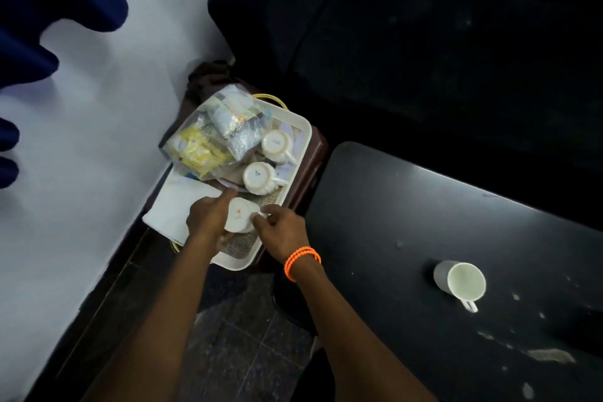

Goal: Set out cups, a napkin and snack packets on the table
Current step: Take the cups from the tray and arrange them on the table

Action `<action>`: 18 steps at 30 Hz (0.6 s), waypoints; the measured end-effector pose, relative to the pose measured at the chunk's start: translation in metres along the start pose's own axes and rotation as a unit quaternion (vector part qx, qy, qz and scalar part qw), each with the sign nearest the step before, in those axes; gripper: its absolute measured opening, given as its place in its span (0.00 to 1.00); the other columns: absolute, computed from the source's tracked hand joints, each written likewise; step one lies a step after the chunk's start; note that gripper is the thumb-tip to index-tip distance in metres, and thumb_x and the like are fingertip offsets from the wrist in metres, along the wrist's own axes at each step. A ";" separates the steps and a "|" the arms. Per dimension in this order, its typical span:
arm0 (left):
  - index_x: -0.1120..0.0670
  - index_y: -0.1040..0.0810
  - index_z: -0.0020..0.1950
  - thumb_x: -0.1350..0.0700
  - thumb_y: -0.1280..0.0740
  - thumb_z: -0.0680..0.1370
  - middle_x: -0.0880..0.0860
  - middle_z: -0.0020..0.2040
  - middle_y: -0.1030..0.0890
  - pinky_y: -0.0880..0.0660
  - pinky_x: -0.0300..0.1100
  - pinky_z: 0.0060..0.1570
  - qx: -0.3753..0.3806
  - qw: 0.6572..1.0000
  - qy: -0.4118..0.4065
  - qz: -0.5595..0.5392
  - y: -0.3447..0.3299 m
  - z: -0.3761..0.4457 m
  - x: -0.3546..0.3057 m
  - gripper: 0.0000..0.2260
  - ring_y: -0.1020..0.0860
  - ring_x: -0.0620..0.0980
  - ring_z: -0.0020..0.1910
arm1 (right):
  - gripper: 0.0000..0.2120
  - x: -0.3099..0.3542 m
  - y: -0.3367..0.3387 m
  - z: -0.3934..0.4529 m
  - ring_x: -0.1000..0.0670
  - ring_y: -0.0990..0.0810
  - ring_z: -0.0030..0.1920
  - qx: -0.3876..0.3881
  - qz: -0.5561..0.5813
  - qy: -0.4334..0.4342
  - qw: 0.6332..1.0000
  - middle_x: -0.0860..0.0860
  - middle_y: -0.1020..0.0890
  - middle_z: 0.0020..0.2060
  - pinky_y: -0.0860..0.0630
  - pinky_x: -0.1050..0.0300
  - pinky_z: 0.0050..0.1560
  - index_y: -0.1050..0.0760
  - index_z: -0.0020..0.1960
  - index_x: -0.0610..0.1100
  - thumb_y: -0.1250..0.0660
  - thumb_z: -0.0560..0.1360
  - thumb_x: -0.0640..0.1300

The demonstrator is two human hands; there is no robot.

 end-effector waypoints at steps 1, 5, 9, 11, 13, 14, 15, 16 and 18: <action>0.55 0.17 0.48 0.45 0.22 0.72 0.59 0.52 0.15 0.16 0.52 0.39 0.025 0.999 0.025 -0.025 0.001 0.000 0.004 0.16 0.16 0.58 0.48 | 0.17 -0.001 0.001 -0.002 0.48 0.16 0.52 -0.008 0.017 -0.002 1.000 0.46 0.13 0.47 0.22 0.57 0.57 0.16 0.59 0.45 0.30 0.77 0.54; 0.58 0.14 0.56 0.53 0.21 0.73 0.57 0.46 0.11 0.15 0.49 0.37 0.143 0.982 0.073 -0.095 0.005 -0.010 0.019 0.15 0.14 0.54 0.46 | 0.15 -0.002 0.011 -0.020 0.53 0.20 0.36 -0.046 0.105 0.011 0.993 0.48 0.16 0.34 0.23 0.60 0.43 0.16 0.44 0.45 0.27 0.75 0.58; 0.62 0.16 0.62 0.55 0.22 0.69 0.62 0.58 0.13 0.20 0.52 0.62 0.253 0.956 0.071 -0.129 -0.006 -0.034 0.027 0.23 0.16 0.57 0.58 | 0.14 -0.012 0.030 -0.039 0.38 0.14 0.48 -0.028 0.255 0.023 0.966 0.38 0.15 0.46 0.15 0.41 0.50 0.20 0.52 0.45 0.21 0.71 0.48; 0.63 0.18 0.63 0.58 0.23 0.68 0.61 0.57 0.13 0.18 0.44 0.53 0.303 0.946 0.039 -0.113 -0.021 -0.049 0.026 0.24 0.14 0.53 0.54 | 0.26 -0.028 0.049 -0.047 0.42 0.12 0.48 -0.012 0.309 0.019 0.951 0.39 0.15 0.50 0.15 0.50 0.48 0.26 0.64 0.50 0.19 0.70 0.40; 0.60 0.19 0.64 0.63 0.23 0.67 0.60 0.58 0.13 0.17 0.40 0.47 0.356 0.930 0.005 -0.086 -0.045 -0.066 0.026 0.25 0.13 0.52 0.54 | 0.36 -0.052 0.071 -0.057 0.47 0.12 0.51 -0.017 0.327 0.004 0.945 0.42 0.14 0.53 0.17 0.56 0.50 0.30 0.70 0.50 0.19 0.68 0.34; 0.59 0.19 0.64 0.65 0.22 0.65 0.59 0.59 0.13 0.16 0.40 0.48 0.382 0.922 -0.010 -0.065 -0.060 -0.076 0.027 0.27 0.13 0.52 0.56 | 0.36 -0.064 0.083 -0.063 0.47 0.13 0.54 -0.026 0.330 0.002 0.944 0.43 0.14 0.55 0.17 0.55 0.52 0.28 0.70 0.48 0.20 0.67 0.32; 0.57 0.20 0.65 0.68 0.21 0.63 0.58 0.61 0.13 0.17 0.41 0.51 0.407 0.912 -0.030 -0.035 -0.076 -0.085 0.029 0.31 0.14 0.51 0.58 | 0.34 -0.077 0.094 -0.069 0.46 0.14 0.56 -0.038 0.326 0.003 0.945 0.44 0.14 0.56 0.17 0.53 0.54 0.25 0.68 0.45 0.20 0.66 0.30; 0.56 0.20 0.66 0.70 0.19 0.61 0.57 0.62 0.14 0.18 0.43 0.57 0.426 0.903 -0.057 0.004 -0.092 -0.093 0.031 0.35 0.15 0.51 0.61 | 0.32 -0.090 0.105 -0.076 0.44 0.14 0.57 -0.056 0.319 0.004 0.946 0.44 0.14 0.57 0.17 0.50 0.56 0.23 0.66 0.44 0.20 0.65 0.29; 0.56 0.22 0.68 0.70 0.20 0.59 0.55 0.65 0.16 0.22 0.46 0.66 0.452 0.881 -0.116 0.082 -0.125 -0.110 0.038 0.38 0.18 0.50 0.66 | 0.31 -0.115 0.125 -0.092 0.43 0.15 0.58 -0.121 0.305 -0.010 0.944 0.44 0.14 0.57 0.17 0.47 0.59 0.21 0.63 0.41 0.20 0.62 0.28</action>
Point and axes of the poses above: each hand's wrist, its own z-axis towards the middle knuckle, its own y-axis out of the back of the hand, x = y × z, the point moved 5 cm from there along z, towards the middle knuckle
